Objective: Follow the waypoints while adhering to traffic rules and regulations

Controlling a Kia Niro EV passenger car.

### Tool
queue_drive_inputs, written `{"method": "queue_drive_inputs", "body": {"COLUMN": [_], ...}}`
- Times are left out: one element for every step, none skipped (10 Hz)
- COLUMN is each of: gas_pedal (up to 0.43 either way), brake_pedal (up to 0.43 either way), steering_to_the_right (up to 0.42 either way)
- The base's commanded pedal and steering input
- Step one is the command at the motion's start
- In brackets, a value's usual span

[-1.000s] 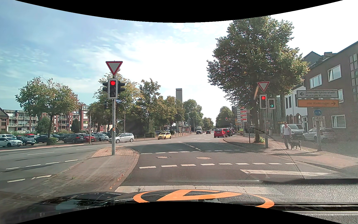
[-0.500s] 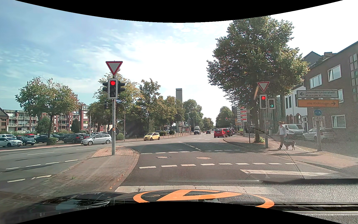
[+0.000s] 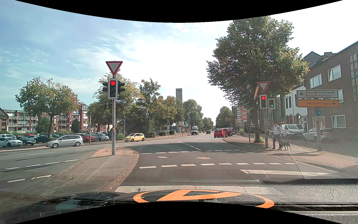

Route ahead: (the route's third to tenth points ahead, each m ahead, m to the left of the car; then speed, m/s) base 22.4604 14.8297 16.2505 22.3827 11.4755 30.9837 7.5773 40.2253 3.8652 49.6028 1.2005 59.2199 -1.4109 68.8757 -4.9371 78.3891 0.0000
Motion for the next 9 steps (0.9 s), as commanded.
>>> {"method": "queue_drive_inputs", "body": {"gas_pedal": [0.0, 0.0, 0.0, 0.0, 0.0, 0.0, 0.0, 0.0, 0.0], "brake_pedal": [0.299, 0.299, 0.299, 0.299, 0.299, 0.299, 0.299, 0.305, 0.299], "steering_to_the_right": [-0.013, -0.012, -0.013, -0.012, -0.013, -0.012, -0.013, -0.013, -0.012]}}
